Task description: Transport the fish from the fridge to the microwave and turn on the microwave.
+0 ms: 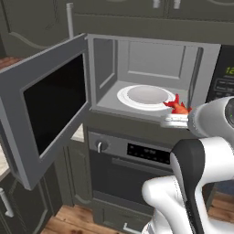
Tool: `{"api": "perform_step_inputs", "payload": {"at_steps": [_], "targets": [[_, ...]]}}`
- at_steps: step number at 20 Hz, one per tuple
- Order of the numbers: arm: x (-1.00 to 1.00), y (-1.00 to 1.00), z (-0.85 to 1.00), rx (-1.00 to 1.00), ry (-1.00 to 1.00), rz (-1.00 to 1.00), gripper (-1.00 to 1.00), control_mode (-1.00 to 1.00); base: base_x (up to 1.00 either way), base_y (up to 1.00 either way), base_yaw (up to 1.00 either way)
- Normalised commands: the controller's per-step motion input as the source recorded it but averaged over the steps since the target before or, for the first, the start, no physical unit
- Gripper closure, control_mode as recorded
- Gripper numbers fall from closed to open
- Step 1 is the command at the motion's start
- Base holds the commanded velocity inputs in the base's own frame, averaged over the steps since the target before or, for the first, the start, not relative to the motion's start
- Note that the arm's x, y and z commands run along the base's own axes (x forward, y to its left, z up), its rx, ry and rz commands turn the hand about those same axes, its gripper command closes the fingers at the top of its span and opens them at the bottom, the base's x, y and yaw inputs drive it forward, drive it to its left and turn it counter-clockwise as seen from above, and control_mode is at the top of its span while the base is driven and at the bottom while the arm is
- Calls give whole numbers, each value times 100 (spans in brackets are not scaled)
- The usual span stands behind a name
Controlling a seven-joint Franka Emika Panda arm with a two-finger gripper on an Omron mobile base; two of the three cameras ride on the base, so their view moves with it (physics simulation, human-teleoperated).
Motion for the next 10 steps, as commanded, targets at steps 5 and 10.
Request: {"api": "perform_step_inputs", "payload": {"at_steps": [5, 10], "targets": [[0, 0, 0, 0, 0, 0, 100, 100, -1, 8, 2], [0, 2, -3, 0, -3, 0, 100, -100, 0, 3, 0]]}}
